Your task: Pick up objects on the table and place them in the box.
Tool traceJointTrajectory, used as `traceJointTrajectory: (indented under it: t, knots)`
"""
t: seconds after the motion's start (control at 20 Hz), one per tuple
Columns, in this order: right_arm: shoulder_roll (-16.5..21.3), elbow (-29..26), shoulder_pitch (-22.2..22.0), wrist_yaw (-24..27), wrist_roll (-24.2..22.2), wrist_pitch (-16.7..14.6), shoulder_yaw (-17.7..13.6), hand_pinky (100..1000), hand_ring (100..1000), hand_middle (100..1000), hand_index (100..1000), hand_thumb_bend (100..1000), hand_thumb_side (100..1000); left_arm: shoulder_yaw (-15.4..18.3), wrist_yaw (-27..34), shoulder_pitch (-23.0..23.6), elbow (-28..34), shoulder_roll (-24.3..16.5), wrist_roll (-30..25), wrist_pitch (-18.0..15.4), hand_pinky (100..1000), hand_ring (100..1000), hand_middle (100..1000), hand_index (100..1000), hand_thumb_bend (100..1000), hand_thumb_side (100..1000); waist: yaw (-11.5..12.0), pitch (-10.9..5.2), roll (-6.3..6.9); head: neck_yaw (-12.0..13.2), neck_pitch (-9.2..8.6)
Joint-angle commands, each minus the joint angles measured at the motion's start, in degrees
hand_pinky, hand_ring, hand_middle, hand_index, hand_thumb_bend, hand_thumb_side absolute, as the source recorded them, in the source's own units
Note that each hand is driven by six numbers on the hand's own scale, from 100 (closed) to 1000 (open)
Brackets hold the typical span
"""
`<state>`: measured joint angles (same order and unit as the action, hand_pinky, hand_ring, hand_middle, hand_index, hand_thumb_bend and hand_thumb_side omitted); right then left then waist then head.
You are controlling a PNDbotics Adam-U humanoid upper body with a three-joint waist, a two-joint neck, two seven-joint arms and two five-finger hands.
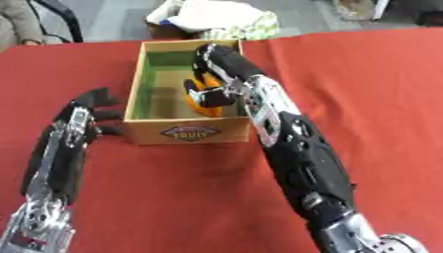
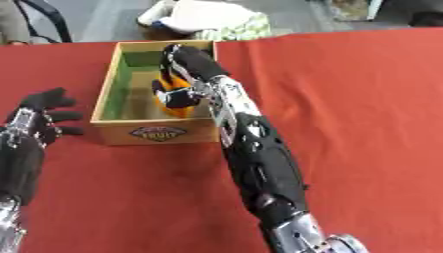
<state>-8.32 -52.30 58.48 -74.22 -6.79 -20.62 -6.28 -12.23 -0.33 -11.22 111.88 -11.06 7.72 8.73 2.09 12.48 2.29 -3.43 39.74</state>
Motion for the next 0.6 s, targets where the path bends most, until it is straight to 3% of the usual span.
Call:
traceJointTrajectory:
  t: [0.05,0.15,0.25,0.6]
  knots:
    - [-0.2,-0.3,1.2,-0.9,0.3,0.5,0.0,635,727,783,862,100,217,0.0,0.1,-0.6,0.7,-0.1,0.0,0.1,612,709,706,837,100,891,0.0,-0.82,0.08,0.0,-0.24]
    - [-0.2,-0.1,1.3,-1.0,-0.3,0.3,0.0,693,779,850,920,100,215,0.0,0.1,-0.6,0.7,-0.1,0.0,0.1,612,709,706,837,100,890,0.0,-0.83,0.07,0.0,-0.26]
    - [-0.1,-0.1,1.3,-1.0,-1.3,0.1,0.0,756,833,906,957,100,296,0.0,0.1,-0.6,0.7,-0.1,0.0,0.0,612,710,706,837,100,890,0.0,-0.85,0.06,0.0,-0.3]
    - [0.5,-1.6,1.4,-0.2,-1.1,0.3,-0.3,827,897,940,976,100,384,0.0,0.0,-0.7,0.7,-0.2,-0.1,0.1,612,711,706,837,100,889,0.0,-0.87,0.06,0.1,-0.38]
